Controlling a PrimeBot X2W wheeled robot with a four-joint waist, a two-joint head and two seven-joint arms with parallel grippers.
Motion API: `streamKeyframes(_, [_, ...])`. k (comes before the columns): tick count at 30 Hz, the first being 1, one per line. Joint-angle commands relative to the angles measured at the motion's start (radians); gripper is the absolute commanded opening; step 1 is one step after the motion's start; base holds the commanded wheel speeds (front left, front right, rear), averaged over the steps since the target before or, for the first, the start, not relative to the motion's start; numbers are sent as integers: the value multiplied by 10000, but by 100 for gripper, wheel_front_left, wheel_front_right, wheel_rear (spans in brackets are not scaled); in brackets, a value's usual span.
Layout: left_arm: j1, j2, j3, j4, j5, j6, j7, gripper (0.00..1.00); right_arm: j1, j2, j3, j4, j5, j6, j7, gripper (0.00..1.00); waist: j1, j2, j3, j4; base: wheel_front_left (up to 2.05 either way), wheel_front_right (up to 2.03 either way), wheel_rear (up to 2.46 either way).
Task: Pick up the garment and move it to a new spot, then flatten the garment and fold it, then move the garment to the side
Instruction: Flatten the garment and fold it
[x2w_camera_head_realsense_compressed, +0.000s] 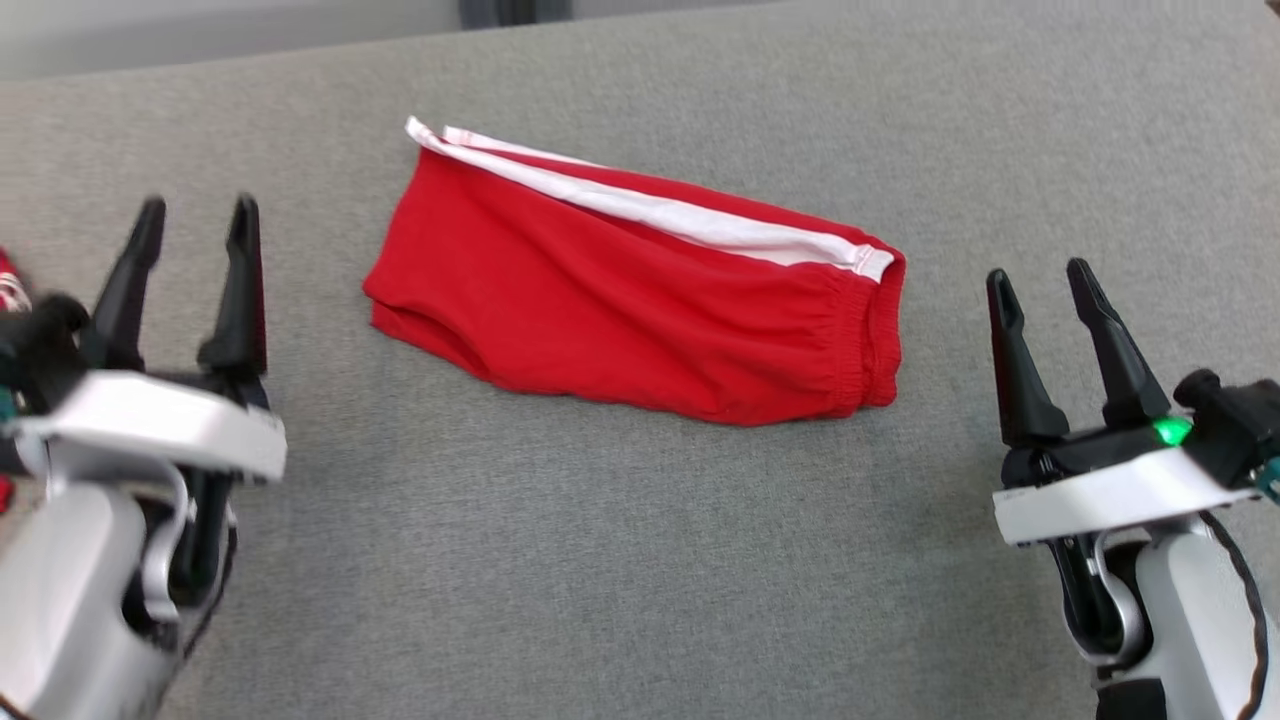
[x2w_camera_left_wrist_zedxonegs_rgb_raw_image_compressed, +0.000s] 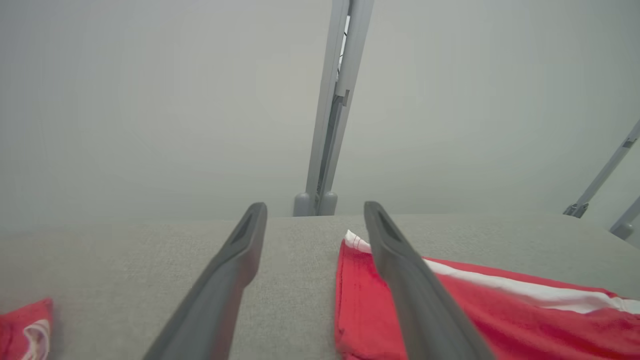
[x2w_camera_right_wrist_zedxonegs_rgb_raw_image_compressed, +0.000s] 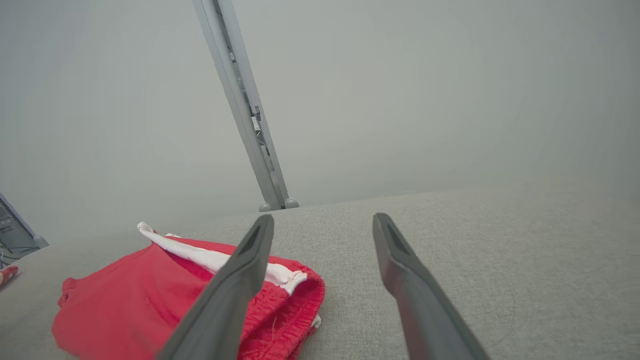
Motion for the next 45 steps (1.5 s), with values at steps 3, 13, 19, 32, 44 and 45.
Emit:
streamKeyframes(3, [1131, 140, 81, -809, 223, 637, -253, 100, 599, 93, -460, -373, -916, -3, 123, 100, 0, 0, -581, 369, 0, 0, 0])
streamKeyframes(13, [3686, 427, -111, -2434, 635, 1882, -283, 100, 2172, 267, -1037, -1187, -2145, -3, 875, 100, 0, 0, -1526, 582, 0, 0, 0])
streamKeyframes(19, [4377, 381, -381, -2902, 699, 2223, -104, 100, 3008, 377, -1330, -1729, -2282, -3, 1264, 100, 0, 0, -1919, 617, 0, 0, 0])
streamKeyframes(32, [4589, 459, -528, -3079, 695, 2391, 120, 100, 3858, 609, -1528, -2354, -2242, -3, 1644, 100, 0, 0, -2294, 454, 0, 0, 0])
streamKeyframes(44, [3654, 269, -887, -2770, 557, 2030, 655, 100, 3815, 637, -1426, -2369, -2017, -3, 1686, 100, 0, 0, -2312, 333, 0, 0, 0])
streamKeyframes(45, [3404, 196, -1008, -2633, 508, 1859, 793, 100, 3771, 638, -1394, -2379, -2000, -3, 1679, 100, 0, 0, -2262, 290, 0, 0, 0])
